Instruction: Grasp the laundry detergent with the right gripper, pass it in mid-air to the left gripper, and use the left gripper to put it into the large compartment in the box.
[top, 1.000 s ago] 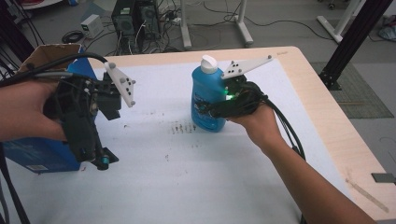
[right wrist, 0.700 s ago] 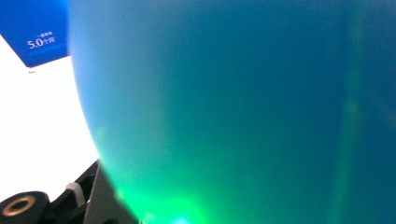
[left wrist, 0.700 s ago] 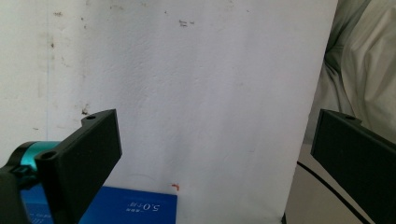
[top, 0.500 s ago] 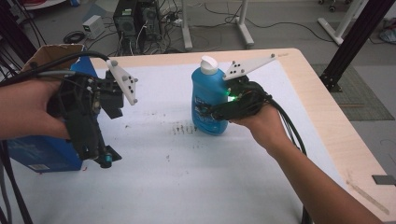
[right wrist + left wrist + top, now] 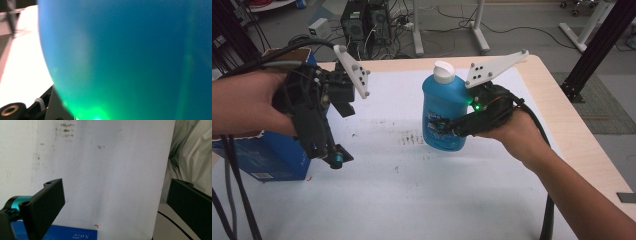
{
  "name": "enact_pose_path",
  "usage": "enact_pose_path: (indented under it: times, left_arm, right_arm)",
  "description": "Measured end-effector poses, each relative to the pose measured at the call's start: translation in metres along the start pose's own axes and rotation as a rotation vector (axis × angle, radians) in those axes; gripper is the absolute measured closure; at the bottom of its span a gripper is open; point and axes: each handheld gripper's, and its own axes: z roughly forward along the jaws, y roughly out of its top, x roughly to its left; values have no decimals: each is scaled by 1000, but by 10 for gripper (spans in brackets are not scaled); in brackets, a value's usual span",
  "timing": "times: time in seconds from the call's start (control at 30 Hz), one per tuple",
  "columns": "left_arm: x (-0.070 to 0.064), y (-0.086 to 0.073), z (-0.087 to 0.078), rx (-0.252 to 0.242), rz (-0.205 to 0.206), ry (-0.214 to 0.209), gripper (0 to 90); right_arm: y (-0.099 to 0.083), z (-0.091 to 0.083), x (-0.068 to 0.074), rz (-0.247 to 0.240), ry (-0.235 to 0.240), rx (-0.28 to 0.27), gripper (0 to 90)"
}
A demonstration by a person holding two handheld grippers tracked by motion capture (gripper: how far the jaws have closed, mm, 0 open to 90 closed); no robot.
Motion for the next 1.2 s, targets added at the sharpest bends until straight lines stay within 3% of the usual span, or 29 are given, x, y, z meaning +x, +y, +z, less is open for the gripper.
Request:
enact_pose_path:
  times: [0.43,1.2]
  left_arm:
    - [-3,20,-11,-15,39,-8,17]
    - [-5,56,-21,0,105,-12,17]
  right_arm:
    - [6,2,16,-77,137,33,454]
    - [29,20,40,-185,244,87,455]
